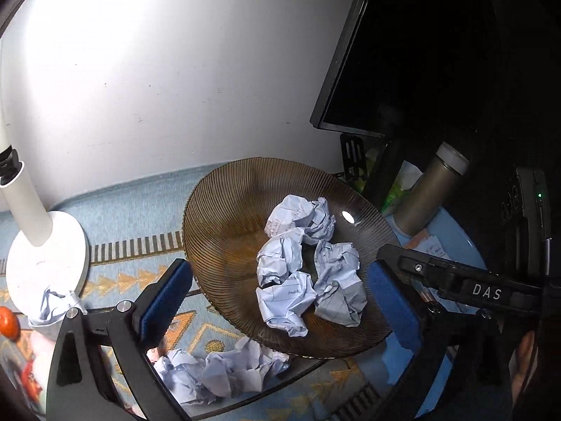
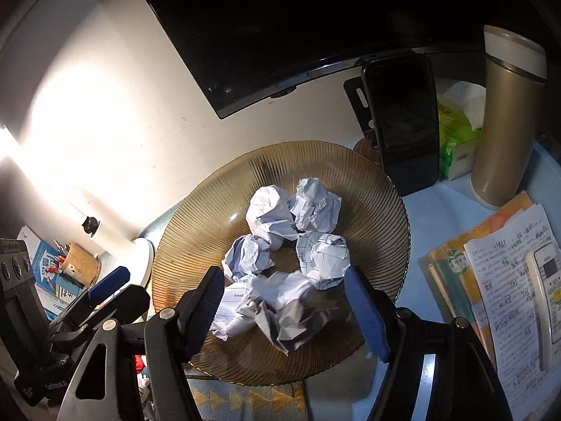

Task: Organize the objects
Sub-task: 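Move both grippers back over the remaining items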

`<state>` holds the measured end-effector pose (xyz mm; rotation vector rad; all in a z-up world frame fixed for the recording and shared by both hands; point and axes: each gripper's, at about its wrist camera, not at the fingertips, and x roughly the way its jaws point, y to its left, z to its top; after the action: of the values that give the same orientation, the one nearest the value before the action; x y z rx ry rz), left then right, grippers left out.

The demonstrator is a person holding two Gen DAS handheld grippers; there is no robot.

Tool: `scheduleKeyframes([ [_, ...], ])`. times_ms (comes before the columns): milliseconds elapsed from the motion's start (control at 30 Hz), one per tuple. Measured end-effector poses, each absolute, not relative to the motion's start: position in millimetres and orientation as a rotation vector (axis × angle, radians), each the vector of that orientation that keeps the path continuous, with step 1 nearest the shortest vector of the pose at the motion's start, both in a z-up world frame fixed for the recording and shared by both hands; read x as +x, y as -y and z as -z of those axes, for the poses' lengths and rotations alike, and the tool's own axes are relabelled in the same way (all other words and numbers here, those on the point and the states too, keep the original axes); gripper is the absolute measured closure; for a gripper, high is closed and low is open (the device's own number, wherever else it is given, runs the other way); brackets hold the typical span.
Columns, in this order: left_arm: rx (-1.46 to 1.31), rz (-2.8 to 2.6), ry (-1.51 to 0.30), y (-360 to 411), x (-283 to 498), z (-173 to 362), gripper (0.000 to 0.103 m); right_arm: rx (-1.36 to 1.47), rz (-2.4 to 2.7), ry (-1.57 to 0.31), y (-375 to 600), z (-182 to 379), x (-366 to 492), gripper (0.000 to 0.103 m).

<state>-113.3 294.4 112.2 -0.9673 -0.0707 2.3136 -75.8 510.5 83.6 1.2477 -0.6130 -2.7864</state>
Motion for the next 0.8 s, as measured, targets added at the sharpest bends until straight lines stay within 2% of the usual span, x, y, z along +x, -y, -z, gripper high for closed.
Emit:
scheduleKeyframes([
  [200, -0.904, -2.391, 0.081, -240, -86, -137, 0.003, 1.194, 2.75, 0.552, -475, -100, -65, 0.034],
  [500, -0.823, -2.622, 0.155, -93, -38, -173, 0.003, 1.102, 2.633, 0.395, -378, -130, -48, 0.034],
  [800, -0.86, -2.776, 0.343, 35, -17, -158, 0.003, 1.15, 2.504, 0.278, -280, -114, -55, 0.034],
])
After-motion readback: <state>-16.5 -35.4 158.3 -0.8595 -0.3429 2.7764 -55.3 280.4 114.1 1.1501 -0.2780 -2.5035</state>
